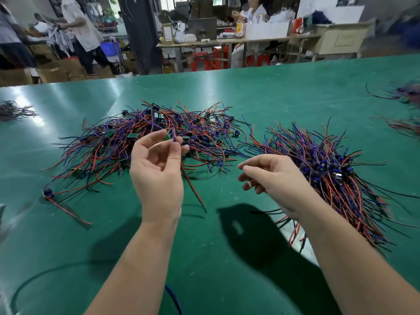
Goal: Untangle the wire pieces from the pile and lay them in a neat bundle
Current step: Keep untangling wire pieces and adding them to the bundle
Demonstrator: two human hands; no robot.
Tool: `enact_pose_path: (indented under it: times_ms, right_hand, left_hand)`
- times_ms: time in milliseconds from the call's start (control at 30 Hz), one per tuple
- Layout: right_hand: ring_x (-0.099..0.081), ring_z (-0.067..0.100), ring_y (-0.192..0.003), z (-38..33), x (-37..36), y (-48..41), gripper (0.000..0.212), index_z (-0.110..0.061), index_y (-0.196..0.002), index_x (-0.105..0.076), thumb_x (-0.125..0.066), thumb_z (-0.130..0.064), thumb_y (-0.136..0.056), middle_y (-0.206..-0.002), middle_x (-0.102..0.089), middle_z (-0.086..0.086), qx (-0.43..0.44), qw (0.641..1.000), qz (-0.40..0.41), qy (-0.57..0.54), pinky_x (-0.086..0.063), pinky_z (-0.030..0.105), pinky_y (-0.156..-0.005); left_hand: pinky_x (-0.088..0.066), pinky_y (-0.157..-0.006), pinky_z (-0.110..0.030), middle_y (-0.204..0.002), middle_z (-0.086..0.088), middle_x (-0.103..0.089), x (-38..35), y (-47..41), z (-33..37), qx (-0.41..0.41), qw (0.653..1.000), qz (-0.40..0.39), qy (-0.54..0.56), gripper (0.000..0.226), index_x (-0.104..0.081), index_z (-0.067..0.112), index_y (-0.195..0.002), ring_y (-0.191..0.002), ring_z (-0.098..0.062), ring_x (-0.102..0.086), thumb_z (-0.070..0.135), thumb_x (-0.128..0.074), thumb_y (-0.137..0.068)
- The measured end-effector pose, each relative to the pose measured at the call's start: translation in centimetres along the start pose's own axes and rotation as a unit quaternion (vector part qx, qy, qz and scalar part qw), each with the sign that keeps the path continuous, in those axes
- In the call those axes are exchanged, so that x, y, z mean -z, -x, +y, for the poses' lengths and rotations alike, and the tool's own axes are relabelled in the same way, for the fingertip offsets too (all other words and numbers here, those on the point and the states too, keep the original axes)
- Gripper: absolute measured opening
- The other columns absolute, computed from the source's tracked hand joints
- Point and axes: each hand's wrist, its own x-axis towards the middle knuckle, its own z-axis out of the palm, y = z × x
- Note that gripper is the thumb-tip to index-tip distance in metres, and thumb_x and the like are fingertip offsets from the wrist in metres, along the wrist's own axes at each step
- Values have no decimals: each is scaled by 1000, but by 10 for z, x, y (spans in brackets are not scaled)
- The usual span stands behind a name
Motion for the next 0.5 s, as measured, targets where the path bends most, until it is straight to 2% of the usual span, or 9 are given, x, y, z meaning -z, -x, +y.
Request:
enact_pose_path:
  times_ms: [100,167,233,300,400,433,500]
  right_hand:
    - [-60,16,-56,-3,-3,1,18,-10,-84,-70,-55,-12,-94,-71,-71,6,-22,994,-41,-97,-40,18,-47]
    - [-59,15,-56,-6,-5,1,24,-8,-88,-70,-57,-27,-90,-76,-71,9,-39,980,-68,-182,-39,17,-47]
    - [-59,13,-54,-8,-7,2,34,-8,-91,-69,-58,-38,-78,-78,-71,9,-48,967,-90,-233,-40,17,-48]
    - [-58,10,-52,-9,-8,3,30,-10,-88,-70,-62,-35,-72,-74,-70,5,-45,962,-102,-249,-42,16,-48]
    - [-54,7,-52,-6,-10,4,9,-14,-71,-74,-66,-19,-68,-69,-68,3,-43,960,-111,-253,-43,15,-49]
    - [-52,8,-54,-5,-10,5,8,-15,-68,-74,-67,-16,-67,-70,-68,3,-45,961,-117,-248,-43,15,-50]
    - [-50,10,-58,-4,-11,5,6,-12,-71,-72,-67,-13,-68,-72,-67,6,-49,961,-123,-241,-43,17,-52]
  left_hand:
    - [-52,-77,-23,-81,7,-68,-3,8,1,-25,996,-70,-44,26,-53,22,-101,-79,-8,-66,2,-60,-86]
    - [-49,-75,-24,-85,4,-68,-5,15,2,-42,986,-131,-99,29,-53,27,-104,-82,-12,-65,8,-63,-84]
    - [-51,-82,-37,-87,2,-68,-6,22,3,-63,966,-198,-156,34,-52,32,-106,-86,-19,-66,12,-67,-82]
    - [-44,-90,-46,-84,11,-68,-8,27,4,-102,934,-243,-242,38,-52,39,-105,-91,-18,-65,18,-70,-79]
    - [-28,-94,-33,-81,20,-68,-11,33,6,-163,887,-258,-347,39,-54,40,-106,-96,-9,-60,28,-73,-74]
    - [-29,-95,-34,-81,20,-68,-12,35,6,-158,885,-268,-346,39,-54,38,-106,-95,-7,-60,27,-73,-73]
    - [-41,-92,-39,-79,16,-68,-11,36,5,-124,899,-291,-303,34,-56,33,-104,-86,-4,-63,22,-70,-75]
